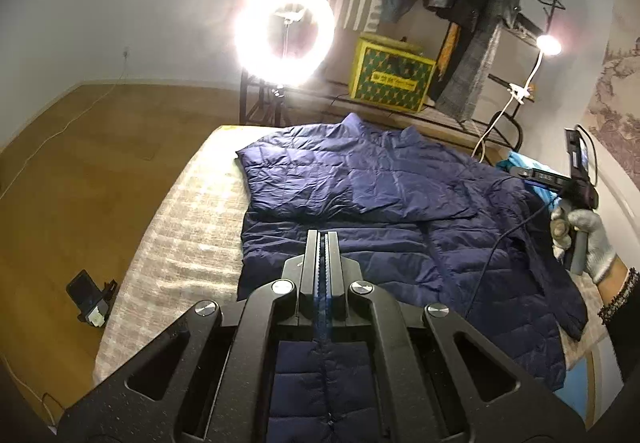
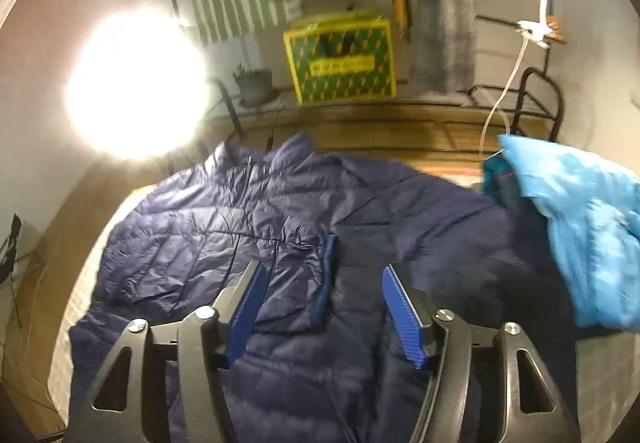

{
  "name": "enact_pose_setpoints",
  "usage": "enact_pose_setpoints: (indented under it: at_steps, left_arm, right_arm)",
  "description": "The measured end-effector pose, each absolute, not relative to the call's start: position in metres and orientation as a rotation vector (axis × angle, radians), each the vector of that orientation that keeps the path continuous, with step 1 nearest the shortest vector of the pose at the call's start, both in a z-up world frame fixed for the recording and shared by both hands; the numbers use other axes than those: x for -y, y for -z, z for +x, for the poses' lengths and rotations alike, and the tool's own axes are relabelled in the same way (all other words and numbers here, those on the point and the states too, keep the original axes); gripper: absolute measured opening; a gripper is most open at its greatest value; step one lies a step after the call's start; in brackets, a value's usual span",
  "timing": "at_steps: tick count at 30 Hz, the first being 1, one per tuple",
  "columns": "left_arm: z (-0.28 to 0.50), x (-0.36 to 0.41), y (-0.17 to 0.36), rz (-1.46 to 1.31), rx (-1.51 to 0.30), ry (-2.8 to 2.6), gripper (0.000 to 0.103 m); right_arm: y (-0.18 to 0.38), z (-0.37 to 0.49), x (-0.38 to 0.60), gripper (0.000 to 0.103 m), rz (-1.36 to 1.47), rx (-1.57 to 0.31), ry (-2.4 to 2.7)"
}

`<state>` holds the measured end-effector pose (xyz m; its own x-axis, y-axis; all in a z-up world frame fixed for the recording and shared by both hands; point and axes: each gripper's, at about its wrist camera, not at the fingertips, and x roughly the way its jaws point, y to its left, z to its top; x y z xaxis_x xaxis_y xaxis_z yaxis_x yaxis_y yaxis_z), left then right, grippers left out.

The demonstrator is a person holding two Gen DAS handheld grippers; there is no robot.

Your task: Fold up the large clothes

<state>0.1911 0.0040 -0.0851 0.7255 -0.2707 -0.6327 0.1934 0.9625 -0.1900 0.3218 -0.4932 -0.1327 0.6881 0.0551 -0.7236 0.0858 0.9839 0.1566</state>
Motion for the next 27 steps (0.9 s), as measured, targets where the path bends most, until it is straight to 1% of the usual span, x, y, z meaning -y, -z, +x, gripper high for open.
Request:
enact_pose_setpoints:
  at_steps: [3,5,7,12,20,27]
  left_arm:
    - [0.179,-0.003,0.079,-0.117,-0.706,0.271,0.000]
    - [0.170,-0.002,0.076,-0.116,-0.699,0.282,0.000]
    - [0.163,0.000,0.075,-0.117,-0.698,0.292,0.000]
    - [0.148,0.007,0.069,-0.118,-0.685,0.314,0.000]
    - [0.130,0.016,0.068,-0.157,-0.685,0.352,0.000]
    - [0.120,0.022,0.075,-0.147,-0.714,0.373,0.000]
  right_arm:
    - [0.114,0.279,0.511,0.066,0.200,-0.770,0.029]
    - [0.108,0.253,0.525,0.073,0.206,-0.762,0.041]
    - [0.103,0.222,0.543,0.076,0.224,-0.756,0.059]
    - [0.103,0.147,0.589,0.076,0.271,-0.770,0.152]
    - [0.127,0.057,0.646,0.076,0.357,-0.829,0.298]
    - [0.175,0.006,0.690,0.076,0.487,-0.902,0.440]
